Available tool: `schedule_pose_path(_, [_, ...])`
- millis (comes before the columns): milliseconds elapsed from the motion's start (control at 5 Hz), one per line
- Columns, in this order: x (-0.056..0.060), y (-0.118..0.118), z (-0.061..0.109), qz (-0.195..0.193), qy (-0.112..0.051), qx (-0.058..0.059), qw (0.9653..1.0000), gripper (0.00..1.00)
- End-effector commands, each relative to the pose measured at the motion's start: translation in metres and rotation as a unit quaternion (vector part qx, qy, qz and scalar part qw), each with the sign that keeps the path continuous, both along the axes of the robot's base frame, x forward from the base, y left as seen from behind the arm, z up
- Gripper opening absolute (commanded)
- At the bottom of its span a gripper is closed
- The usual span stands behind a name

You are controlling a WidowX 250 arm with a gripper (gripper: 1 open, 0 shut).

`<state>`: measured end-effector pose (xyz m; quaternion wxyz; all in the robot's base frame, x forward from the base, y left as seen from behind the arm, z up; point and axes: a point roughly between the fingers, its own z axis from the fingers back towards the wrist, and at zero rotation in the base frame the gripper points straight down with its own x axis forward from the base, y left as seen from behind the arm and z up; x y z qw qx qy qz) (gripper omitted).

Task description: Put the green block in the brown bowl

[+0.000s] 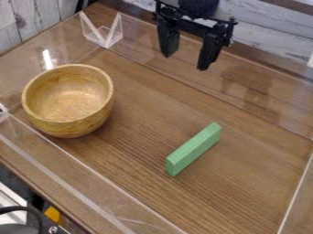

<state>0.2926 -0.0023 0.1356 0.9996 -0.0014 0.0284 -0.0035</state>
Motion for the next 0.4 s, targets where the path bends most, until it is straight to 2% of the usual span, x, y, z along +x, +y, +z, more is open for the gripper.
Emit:
schedule_pose_path(0, [-0.009, -0.012, -0.004, 0.035, 0.009, -0.004, 0.9993, 1.00])
schedule_pose_path(200, [-0.031, -0.029, -0.013, 0.049, 0.015, -0.012, 0.9986, 1.00])
